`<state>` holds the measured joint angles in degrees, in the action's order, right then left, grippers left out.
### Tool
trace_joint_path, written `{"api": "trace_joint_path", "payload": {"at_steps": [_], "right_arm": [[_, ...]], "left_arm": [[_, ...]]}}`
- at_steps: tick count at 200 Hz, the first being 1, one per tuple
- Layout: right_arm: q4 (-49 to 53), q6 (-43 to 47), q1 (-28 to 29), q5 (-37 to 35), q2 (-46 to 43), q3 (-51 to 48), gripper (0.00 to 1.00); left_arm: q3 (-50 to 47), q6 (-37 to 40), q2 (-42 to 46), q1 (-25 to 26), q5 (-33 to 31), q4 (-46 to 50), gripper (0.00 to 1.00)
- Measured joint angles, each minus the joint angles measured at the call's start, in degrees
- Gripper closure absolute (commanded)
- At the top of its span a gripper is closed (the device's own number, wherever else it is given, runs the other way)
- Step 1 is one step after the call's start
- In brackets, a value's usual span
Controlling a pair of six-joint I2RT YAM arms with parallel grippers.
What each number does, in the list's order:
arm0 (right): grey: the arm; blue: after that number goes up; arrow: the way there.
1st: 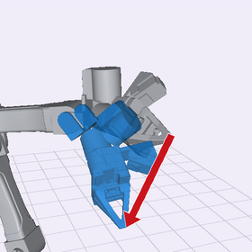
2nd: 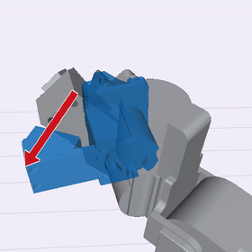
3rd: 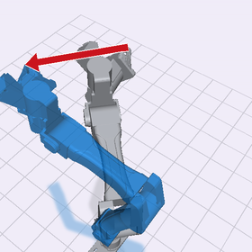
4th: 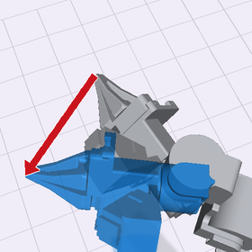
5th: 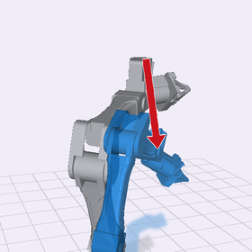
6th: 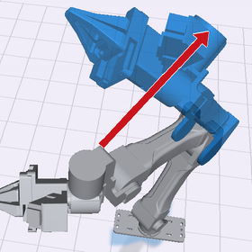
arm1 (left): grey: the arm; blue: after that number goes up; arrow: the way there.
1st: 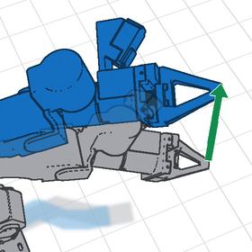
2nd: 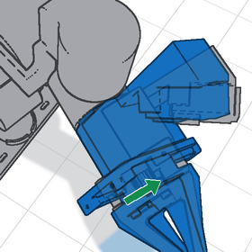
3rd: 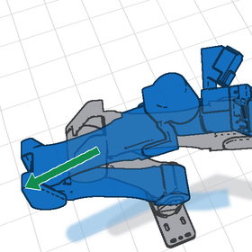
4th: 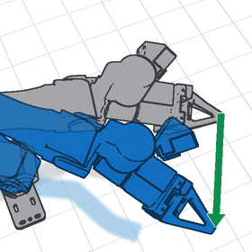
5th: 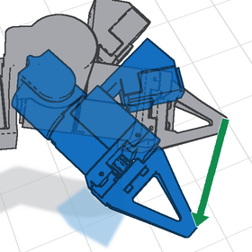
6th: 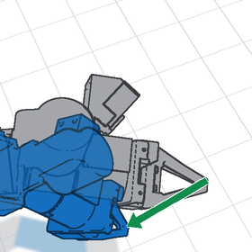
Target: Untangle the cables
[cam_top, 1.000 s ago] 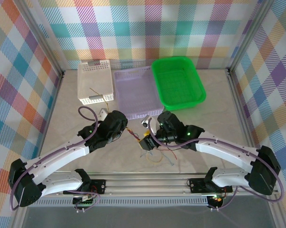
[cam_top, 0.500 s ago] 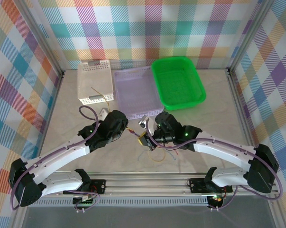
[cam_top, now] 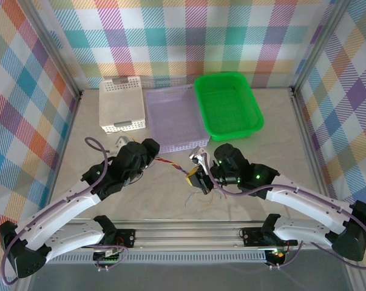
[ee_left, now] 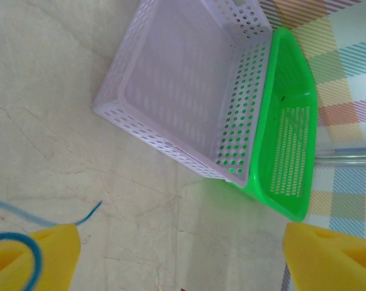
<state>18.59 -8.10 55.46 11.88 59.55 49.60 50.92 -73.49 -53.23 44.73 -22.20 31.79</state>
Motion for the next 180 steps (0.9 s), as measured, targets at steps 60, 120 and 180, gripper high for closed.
{"api": "trace_joint_path", "payload": {"at_steps": [60,120,180], "right_arm": [[2.0,0.0,0.0,4.5,-0.4,0.0,1.00],[2.1,0.1,0.0,6.8,-0.4,0.0,1.00],[2.9,0.1,0.0,5.7,-0.2,0.0,0.91]], "left_arm": [[-2.6,1.1,10.0,0.0,-3.0,4.8,0.21],[-3.9,1.2,10.8,-0.1,-4.0,5.8,0.72],[-3.9,0.9,9.8,-0.1,-4.0,5.7,1.00]]}}
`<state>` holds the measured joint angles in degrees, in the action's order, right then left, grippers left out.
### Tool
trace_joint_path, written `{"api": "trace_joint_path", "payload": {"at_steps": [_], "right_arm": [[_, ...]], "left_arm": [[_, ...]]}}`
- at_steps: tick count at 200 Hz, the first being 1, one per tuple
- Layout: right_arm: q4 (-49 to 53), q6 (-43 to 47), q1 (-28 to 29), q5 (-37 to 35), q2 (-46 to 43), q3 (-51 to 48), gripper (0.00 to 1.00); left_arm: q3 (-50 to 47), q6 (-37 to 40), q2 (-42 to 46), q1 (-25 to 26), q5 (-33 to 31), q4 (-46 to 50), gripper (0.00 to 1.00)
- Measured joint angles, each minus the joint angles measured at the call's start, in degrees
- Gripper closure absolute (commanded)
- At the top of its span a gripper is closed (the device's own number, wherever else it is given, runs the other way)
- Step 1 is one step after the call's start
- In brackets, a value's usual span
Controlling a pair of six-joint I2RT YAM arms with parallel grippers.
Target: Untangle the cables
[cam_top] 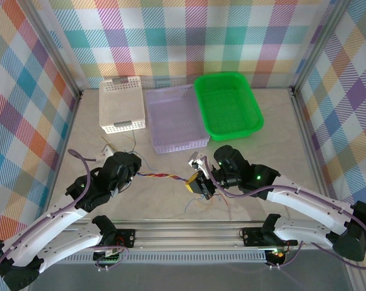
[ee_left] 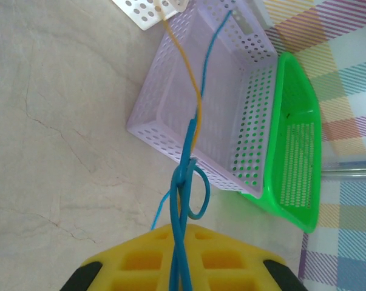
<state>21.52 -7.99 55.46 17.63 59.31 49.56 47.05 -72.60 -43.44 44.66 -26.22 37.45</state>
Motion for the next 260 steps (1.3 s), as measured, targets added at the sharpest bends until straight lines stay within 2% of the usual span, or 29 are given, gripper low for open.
{"api": "trace_joint_path", "payload": {"at_steps": [7,20,36,51,90,147,191,260], "right_arm": [[0.2,0.1,0.0,0.0,0.0,0.0,0.78],[0.6,0.5,-0.3,0.3,-0.1,0.0,0.66],[0.9,0.4,-0.7,0.6,-1.0,0.0,0.55],[0.9,0.8,-0.8,0.8,-1.9,0.0,0.52],[1.1,1.2,-0.9,1.4,-0.9,0.3,0.51],[0.5,1.5,-0.9,2.4,11.9,1.7,0.57],[-1.8,1.2,-0.9,2.1,12.2,1.7,0.68],[-4.1,1.2,-0.9,1.9,13.1,1.7,0.65]], "left_arm": [[0.0,0.0,-0.5,0.0,0.0,0.0,1.00],[0.5,0.1,-1.8,-0.1,-0.5,0.4,1.00],[1.2,0.3,-3.7,-0.6,-1.4,1.5,1.00],[1.8,0.5,-5.6,-0.9,-1.6,1.6,1.00],[2.8,0.5,-9.2,-1.0,-1.7,1.2,1.00],[5.5,0.5,-11.9,-1.0,-1.3,0.8,1.00],[5.5,0.5,-11.8,-1.0,-1.3,0.8,1.00],[5.5,0.4,-11.1,-1.0,-1.3,0.7,1.00]]}}
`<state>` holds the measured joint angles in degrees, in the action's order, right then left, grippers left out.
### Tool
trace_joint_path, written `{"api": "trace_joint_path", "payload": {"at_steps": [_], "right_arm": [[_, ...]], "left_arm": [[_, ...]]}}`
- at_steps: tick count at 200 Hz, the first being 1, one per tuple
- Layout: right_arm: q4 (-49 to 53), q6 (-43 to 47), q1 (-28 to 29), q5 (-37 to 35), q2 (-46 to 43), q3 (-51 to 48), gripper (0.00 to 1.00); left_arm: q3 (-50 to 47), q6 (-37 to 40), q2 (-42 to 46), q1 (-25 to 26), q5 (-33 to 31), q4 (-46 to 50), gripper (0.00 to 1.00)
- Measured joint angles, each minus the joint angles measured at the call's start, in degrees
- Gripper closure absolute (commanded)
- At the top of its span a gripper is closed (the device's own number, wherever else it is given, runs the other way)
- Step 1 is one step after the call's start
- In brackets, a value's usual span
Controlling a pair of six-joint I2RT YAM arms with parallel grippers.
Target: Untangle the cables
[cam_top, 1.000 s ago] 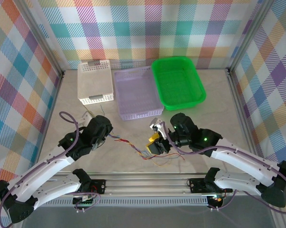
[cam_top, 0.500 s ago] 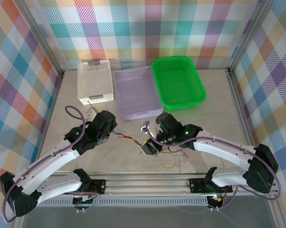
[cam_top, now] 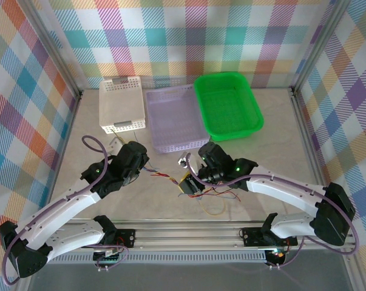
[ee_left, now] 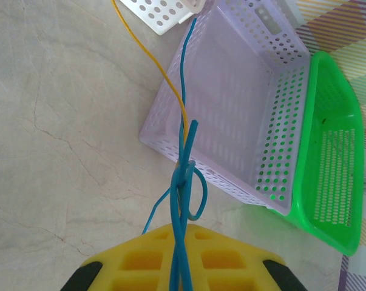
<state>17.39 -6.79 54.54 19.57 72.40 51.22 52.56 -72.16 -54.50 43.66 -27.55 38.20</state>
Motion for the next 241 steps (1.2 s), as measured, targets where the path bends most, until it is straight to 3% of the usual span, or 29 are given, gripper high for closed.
{"api": "trace_joint_path", "payload": {"at_steps": [20,66,96,139,189,241], "right_arm": [[-0.5,0.0,0.0,0.0,0.3,0.0,0.67],[-1.1,-0.1,0.0,-0.3,1.5,0.0,1.00],[-1.3,0.0,0.0,-2.1,1.4,0.0,1.00],[-1.3,-0.5,-0.5,-9.9,-3.4,0.0,1.00],[1.2,-2.9,-7.8,-13.7,-14.6,-0.9,1.00],[5.4,-4.3,-11.5,-14.4,-18.6,-1.1,1.00]], "left_arm": [[0.0,0.0,0.0,0.0,0.0,0.0,1.00],[0.0,0.0,0.0,0.0,0.0,-0.8,1.00],[0.0,0.0,1.0,0.0,0.0,-0.7,1.00],[-1.0,0.8,3.6,0.0,-0.5,1.2,1.00],[-1.6,3.4,6.0,-1.2,-2.2,4.5,1.00],[-1.8,6.4,6.4,-2.3,-3.2,8.3,1.00]]}}
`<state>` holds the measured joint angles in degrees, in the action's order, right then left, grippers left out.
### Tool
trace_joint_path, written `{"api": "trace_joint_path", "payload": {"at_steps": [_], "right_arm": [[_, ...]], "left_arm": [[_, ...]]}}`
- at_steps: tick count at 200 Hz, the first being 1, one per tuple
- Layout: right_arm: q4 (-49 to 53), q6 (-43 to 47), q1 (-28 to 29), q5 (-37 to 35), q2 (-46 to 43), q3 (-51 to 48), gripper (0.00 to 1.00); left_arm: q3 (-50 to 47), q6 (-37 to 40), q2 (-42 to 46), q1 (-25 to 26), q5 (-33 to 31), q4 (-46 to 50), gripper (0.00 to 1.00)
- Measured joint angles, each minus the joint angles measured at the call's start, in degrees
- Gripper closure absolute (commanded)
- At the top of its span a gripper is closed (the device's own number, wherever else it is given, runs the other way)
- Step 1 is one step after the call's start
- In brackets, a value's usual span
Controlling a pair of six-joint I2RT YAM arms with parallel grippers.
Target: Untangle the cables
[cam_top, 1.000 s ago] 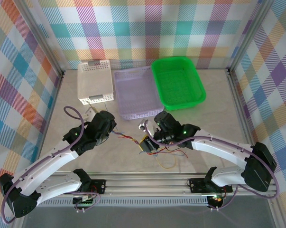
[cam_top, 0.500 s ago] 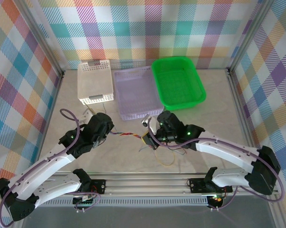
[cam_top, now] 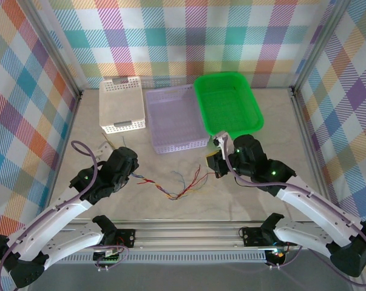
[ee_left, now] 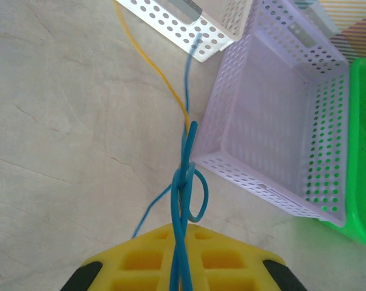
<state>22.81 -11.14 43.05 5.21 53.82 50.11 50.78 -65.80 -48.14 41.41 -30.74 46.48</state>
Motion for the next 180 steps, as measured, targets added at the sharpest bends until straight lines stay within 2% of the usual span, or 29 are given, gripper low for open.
{"api": "trace_joint_path", "payload": {"at_steps": [15,41,56,71,97,124,153,180], "right_arm": [[-0.7,-0.4,-0.3,4.4,0.0,-0.4,1.00],[-2.7,-1.1,1.2,11.7,3.9,-0.7,0.79],[-4.5,-1.2,5.6,12.1,7.0,-1.2,0.70],[-6.1,-0.1,11.3,11.1,9.3,-1.3,0.65],[-10.5,2.0,19.5,6.4,12.3,-1.3,0.60],[-16.3,5.9,26.3,-1.6,14.9,-1.3,0.57],[-23.4,10.7,32.0,-10.4,18.4,-1.4,0.56],[-28.0,14.9,34.9,-17.8,23.3,-1.0,0.57]], "left_arm": [[0.0,0.4,0.0,0.0,0.3,-0.1,1.00],[0.0,0.6,-0.9,0.0,1.7,-0.5,1.00],[0.0,0.5,-2.0,0.0,2.7,-1.5,1.00],[0.0,0.2,-3.2,0.0,3.8,-2.6,1.00],[0.0,-1.0,-4.7,-0.1,5.6,-3.8,1.00],[0.0,-3.3,-6.4,-0.1,7.8,-5.1,1.00],[0.0,-5.7,-8.6,-0.1,10.2,-5.7,1.00],[0.0,-7.2,-9.5,-0.1,11.7,-6.1,1.00]]}}
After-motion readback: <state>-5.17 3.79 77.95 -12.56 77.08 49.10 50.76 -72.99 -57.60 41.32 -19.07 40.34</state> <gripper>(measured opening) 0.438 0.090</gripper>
